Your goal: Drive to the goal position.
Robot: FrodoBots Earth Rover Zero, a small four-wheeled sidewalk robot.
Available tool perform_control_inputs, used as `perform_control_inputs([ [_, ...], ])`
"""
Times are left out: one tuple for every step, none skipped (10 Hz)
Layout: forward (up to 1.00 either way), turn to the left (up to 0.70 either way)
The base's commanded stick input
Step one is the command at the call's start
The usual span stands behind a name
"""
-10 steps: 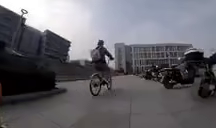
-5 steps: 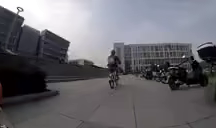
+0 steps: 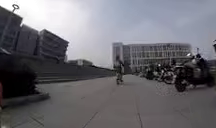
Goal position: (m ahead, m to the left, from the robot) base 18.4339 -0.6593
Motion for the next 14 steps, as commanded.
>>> perform_control_inputs([
  [0.85,0.00],
  [0.85,0.00],
  [0.85,0.00],
  [0.85,0.00],
  [0.85,0.00],
  [0.85,0.00],
  [0.85,0.00],
  [0.85,0.00],
  [0.85,0.00],
  [0.85,0.00],
  [0.85,0.00],
  [0.85,0.00],
  [0.85,0.00],
  [0.85,0.00],
])
